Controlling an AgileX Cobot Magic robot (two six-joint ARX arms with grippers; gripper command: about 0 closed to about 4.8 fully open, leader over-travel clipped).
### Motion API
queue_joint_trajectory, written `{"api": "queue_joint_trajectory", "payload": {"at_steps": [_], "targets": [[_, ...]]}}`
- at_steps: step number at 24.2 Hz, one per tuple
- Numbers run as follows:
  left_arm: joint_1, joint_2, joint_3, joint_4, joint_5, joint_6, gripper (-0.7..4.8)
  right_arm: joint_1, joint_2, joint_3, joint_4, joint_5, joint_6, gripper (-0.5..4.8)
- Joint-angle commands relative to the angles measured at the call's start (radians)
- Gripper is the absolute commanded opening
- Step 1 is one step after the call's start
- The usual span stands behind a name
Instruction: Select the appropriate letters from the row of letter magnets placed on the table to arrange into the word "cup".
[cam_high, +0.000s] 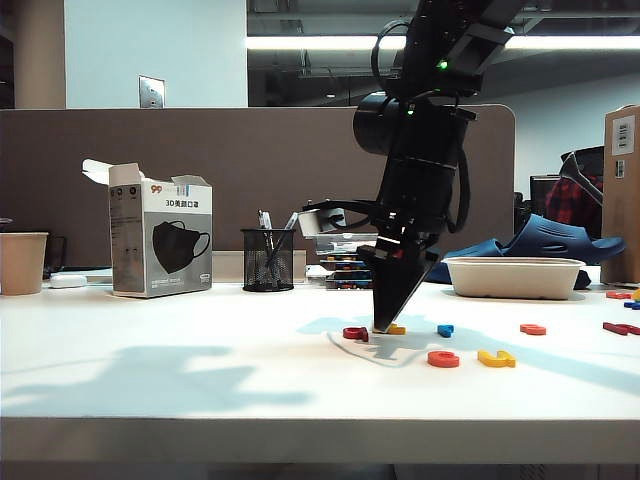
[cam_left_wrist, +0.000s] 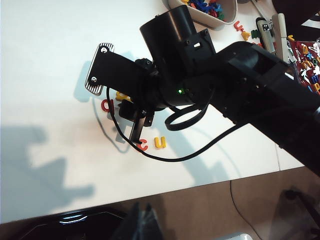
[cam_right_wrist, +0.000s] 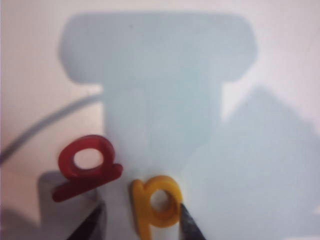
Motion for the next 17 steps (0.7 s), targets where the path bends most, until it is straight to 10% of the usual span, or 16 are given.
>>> {"api": "queue_joint_trajectory", "payload": {"at_steps": [1, 17], "targets": [[0.000, -0.003, 0.003, 0.003, -0.004, -0.002, -0.05, 0.000, -0.003, 0.005, -0.006, -0.039, -0.005, 1.80], [0.000, -0.003, 0.003, 0.003, -0.004, -0.002, -0.05, -0.004, 0.029, 0.005, 0.014, -0.045, -0.008, 1.79]]}}
